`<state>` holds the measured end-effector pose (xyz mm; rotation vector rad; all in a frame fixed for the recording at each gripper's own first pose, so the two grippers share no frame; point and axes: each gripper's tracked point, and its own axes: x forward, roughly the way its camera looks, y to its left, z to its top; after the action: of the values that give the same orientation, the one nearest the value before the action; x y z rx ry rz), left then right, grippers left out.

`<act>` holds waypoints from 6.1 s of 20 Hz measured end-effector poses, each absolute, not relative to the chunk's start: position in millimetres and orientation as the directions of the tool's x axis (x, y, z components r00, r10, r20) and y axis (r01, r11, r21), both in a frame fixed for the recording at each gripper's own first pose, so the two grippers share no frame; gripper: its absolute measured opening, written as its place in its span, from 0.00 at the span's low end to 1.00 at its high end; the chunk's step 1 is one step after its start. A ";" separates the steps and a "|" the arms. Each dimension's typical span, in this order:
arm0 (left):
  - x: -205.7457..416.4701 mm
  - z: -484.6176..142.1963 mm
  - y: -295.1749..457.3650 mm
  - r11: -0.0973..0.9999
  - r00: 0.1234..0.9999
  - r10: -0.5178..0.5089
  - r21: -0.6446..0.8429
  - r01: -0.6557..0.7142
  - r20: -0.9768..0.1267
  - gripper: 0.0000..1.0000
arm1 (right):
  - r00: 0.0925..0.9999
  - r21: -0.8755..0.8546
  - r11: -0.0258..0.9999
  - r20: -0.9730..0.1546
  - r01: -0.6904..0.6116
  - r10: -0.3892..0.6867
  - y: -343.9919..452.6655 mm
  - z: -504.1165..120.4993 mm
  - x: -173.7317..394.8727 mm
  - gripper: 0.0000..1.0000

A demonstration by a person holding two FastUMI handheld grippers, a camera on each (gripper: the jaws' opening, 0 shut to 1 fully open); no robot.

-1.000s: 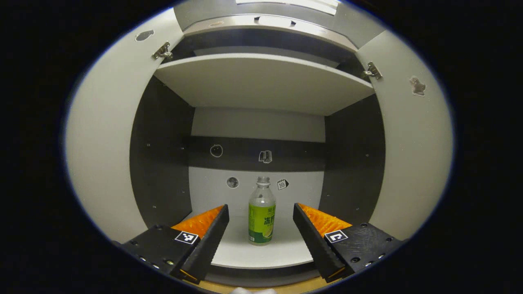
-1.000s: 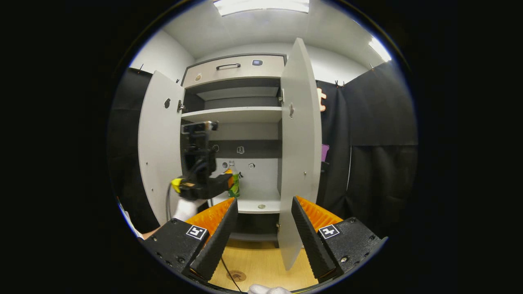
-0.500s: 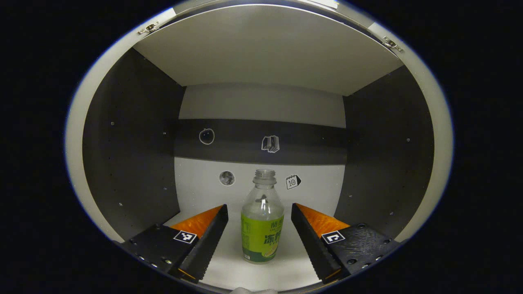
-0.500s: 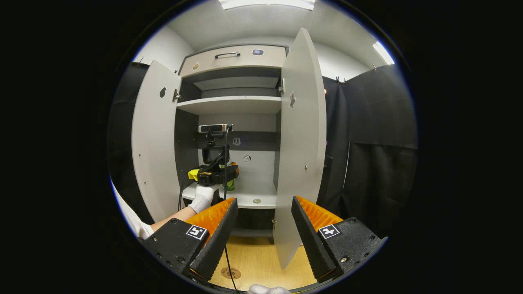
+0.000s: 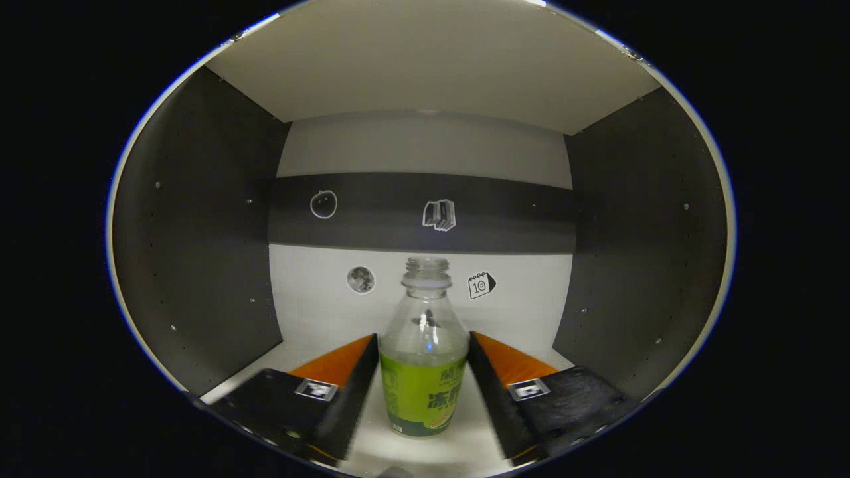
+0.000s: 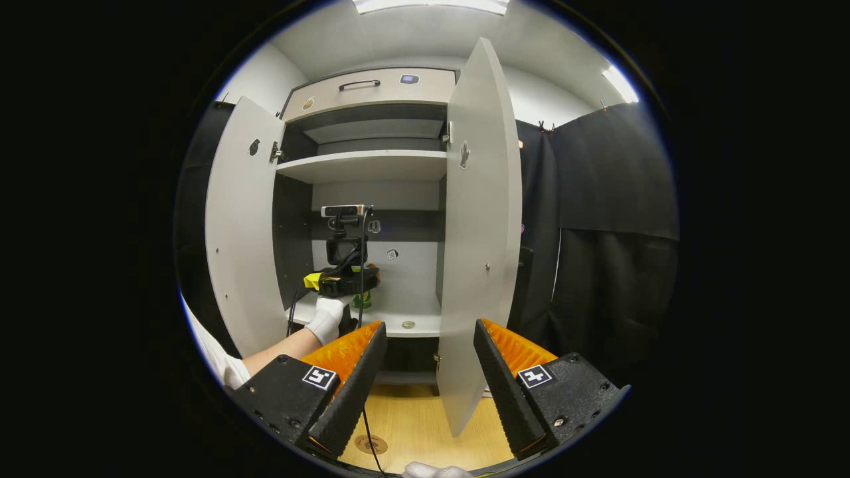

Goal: Grasp the bottle in the cabinet with the left hand and place it on the coaster, then close the right door with the right hand and the left door with the left hand.

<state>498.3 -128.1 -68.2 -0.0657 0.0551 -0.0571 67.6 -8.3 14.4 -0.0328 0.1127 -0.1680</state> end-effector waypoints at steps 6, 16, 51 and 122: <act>445.8 -38.5 -122.7 0.990 0.993 -0.118 -0.081 0.119 0.024 0.75 | 0.982 -0.040 0.986 -0.094 0.162 -0.165 -8.8 18.7 61.8 0.82; 303.6 -24.3 -128.8 0.959 0.960 -0.261 -0.091 0.270 0.105 0.74 | 0.983 -0.004 0.989 -0.113 0.145 -0.145 -10.5 -3.9 53.7 0.82; 99.8 -375.0 -176.5 0.813 0.812 -0.581 -0.098 0.575 -0.057 0.77 | 0.939 -0.068 0.981 -0.284 0.181 -0.193 -51.6 -80.8 42.7 0.82; -17.1 -56.3 -157.7 1.000 0.994 0.000 0.004 0.000 -0.106 0.96 | 0.971 0.057 0.970 -0.018 -0.238 0.239 -209.2 44.1 178.0 0.79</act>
<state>-17.1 -157.7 -56.3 0.0037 0.1060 -0.0001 178.0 -209.2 44.1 0.0544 0.0246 0.2412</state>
